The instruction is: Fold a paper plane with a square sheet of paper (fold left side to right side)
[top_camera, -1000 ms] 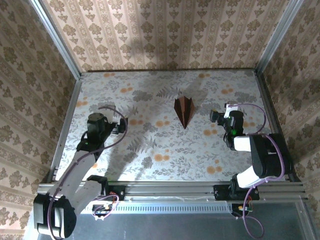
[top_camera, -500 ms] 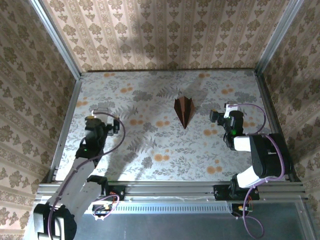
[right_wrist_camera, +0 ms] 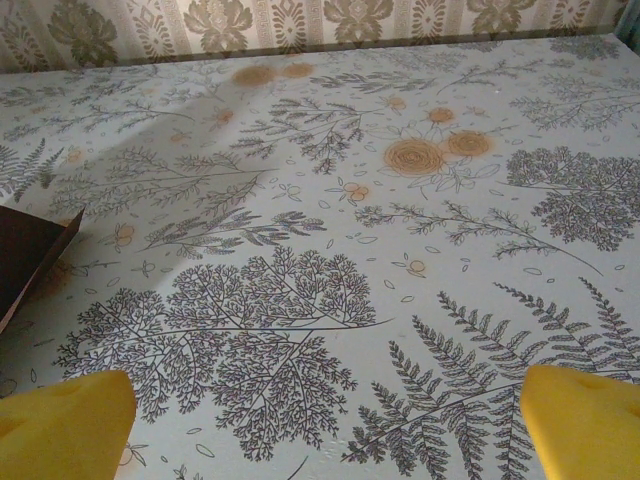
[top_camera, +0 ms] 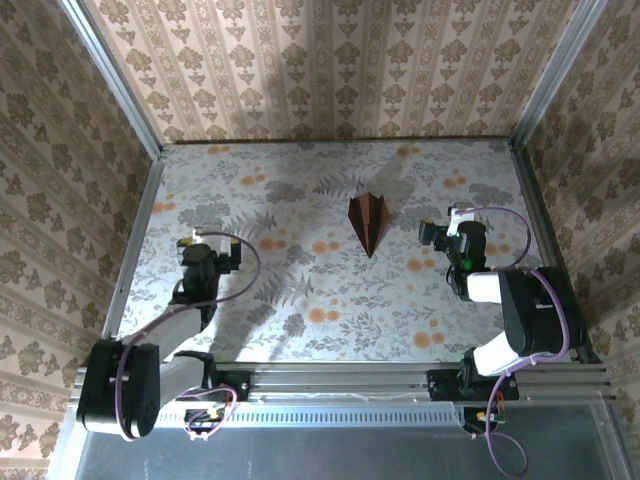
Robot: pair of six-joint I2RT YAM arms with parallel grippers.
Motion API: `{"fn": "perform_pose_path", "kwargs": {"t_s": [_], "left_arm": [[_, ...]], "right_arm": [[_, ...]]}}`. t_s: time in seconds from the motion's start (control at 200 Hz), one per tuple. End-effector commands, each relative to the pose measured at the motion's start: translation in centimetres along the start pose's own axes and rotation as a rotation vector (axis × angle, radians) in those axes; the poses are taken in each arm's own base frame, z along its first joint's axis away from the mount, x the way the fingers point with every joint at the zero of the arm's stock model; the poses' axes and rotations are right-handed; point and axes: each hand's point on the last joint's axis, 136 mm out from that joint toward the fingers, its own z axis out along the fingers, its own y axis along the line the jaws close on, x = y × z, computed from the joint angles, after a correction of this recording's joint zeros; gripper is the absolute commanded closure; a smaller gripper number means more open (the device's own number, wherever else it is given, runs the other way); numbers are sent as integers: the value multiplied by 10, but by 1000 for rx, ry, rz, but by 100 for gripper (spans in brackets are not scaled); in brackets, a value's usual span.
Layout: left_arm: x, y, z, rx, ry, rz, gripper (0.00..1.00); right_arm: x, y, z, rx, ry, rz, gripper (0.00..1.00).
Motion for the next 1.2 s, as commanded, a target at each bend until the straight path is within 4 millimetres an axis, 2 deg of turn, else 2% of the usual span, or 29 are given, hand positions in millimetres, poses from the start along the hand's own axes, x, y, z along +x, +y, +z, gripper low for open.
{"fn": "perform_pose_path", "kwargs": {"t_s": [0.0, 0.415, 0.545, 0.575, 0.705, 0.88, 1.02, 1.195], "left_arm": [[-29, -1, 4, 11, -122, 6, 0], [-23, -9, 19, 51, -196, 39, 0], [-14, -7, 21, 42, -238, 28, 0], [-7, -8, 22, 48, -225, 27, 0], [-1, -17, 32, 83, -201, 50, 0], [-2, -9, 35, 55, -195, 28, 0], [0, 6, 40, 24, -175, -32, 0], [5, 22, 60, 35, -68, -123, 0]], "right_arm": [[-6, -1, 1, 18, -25, -23, 0], [-6, -1, 1, 20, -23, -24, 0], [-6, -1, 1, 19, -24, -25, 0], [-6, -1, 1, 21, -23, -24, 0], [-6, -1, 1, 20, -23, -25, 0], [-5, -1, 1, 20, -23, -25, 0], [-6, -1, 1, 20, -21, -28, 0], [-5, 0, 1, 18, -21, -28, 0]]}}
